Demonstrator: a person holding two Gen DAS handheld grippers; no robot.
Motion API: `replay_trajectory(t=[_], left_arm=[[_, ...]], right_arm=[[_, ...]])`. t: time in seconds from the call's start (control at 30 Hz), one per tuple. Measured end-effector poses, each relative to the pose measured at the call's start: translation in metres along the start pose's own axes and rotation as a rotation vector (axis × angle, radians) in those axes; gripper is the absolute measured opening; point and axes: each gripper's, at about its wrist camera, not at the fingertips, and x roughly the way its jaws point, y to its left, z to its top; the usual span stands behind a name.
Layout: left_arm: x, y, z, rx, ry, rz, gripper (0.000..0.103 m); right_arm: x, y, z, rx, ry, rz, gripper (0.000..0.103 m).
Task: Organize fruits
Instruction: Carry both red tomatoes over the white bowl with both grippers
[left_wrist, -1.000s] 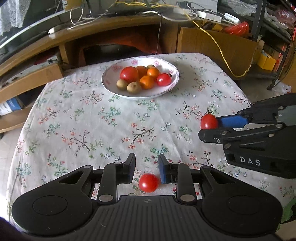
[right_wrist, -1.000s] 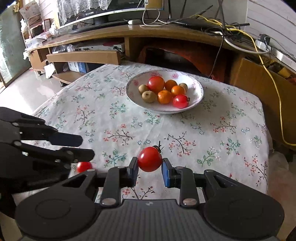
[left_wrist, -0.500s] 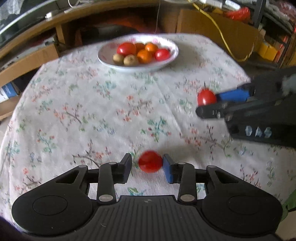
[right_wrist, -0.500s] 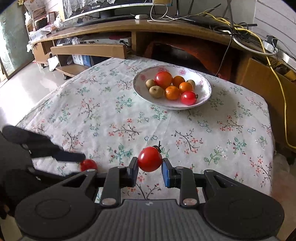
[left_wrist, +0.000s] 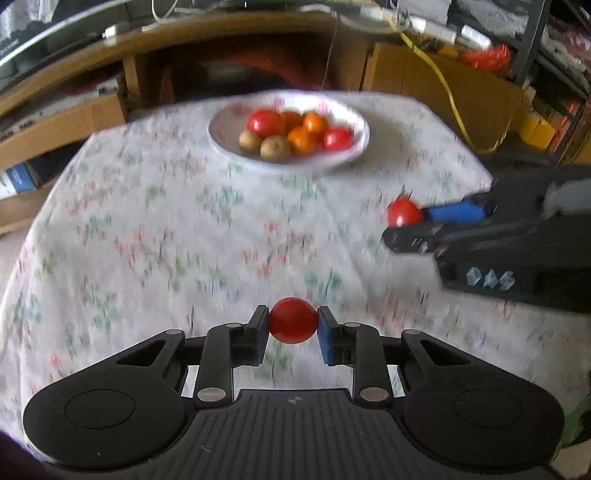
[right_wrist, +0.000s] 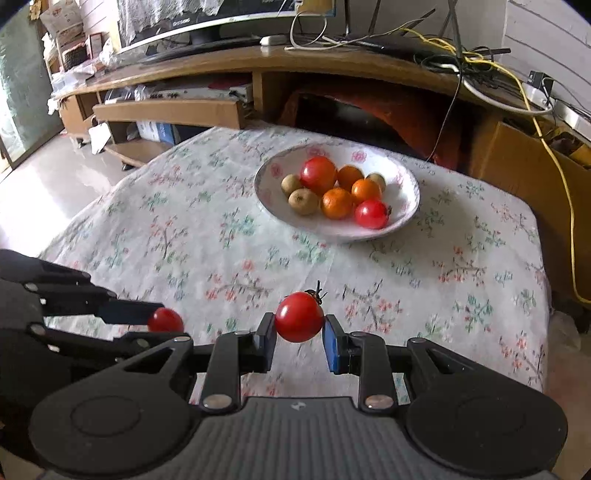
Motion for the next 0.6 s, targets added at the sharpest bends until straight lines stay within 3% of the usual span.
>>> replay_trajectory(t=[0.23, 0.6], left_arm=[[0.012, 0.01, 0.048, -0.019, -0.071, -0.015, 0.035], [0.056, 0.015, 0.1, -0.016, -0.085, 0.005, 0.035]], right_arm=[[0.015, -0.017, 0.03, 0.026, -0.036, -0.013, 0.029], [0.063, -0.052, 0.07, 0.042, -0.043, -0.035, 0.03]])
